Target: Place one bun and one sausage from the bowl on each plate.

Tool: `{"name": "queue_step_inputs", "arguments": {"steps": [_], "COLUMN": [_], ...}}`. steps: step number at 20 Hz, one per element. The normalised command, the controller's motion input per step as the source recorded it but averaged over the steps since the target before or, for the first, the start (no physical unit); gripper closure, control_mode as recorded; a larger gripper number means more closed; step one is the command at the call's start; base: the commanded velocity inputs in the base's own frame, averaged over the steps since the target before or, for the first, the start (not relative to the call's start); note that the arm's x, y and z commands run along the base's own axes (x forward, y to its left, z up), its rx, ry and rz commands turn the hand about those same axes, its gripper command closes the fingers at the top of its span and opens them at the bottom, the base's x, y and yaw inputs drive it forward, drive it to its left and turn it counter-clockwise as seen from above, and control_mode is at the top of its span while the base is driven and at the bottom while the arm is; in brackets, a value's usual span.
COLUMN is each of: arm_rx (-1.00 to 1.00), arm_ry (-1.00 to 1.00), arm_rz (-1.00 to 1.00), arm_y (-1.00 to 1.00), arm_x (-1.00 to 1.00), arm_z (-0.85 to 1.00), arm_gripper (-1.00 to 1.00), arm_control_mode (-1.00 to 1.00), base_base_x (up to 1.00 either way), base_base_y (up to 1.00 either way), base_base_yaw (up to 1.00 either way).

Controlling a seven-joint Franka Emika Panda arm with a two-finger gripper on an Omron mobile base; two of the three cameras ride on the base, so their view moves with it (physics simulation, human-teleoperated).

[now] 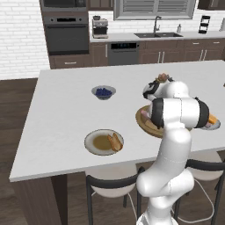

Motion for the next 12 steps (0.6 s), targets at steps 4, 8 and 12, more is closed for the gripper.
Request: {"name": "queue_step_inputs", "arguments": {"steps": [4, 8, 12], "arm_rx": [-0.02, 0.0, 0.0], "arm_ry": [0.0, -0.01, -0.01], "arm_rz": [0.0, 0.0, 0.0], "arm_y": [0.09, 0.0, 0.0], "arm_x": [0.12, 0.38, 0.33], "arm_z": [-0.15, -0.12, -0.14], "arm_gripper": [-1.0, -1.0, -1.0], "arm_control_mode": [-1.0, -1.0, -1.0], "base_base_x": [0.0, 0.0, 0.0], "base_base_y": [0.0, 0.0, 0.0], "base_base_yaw": [0.0, 0.0, 0.0]}}
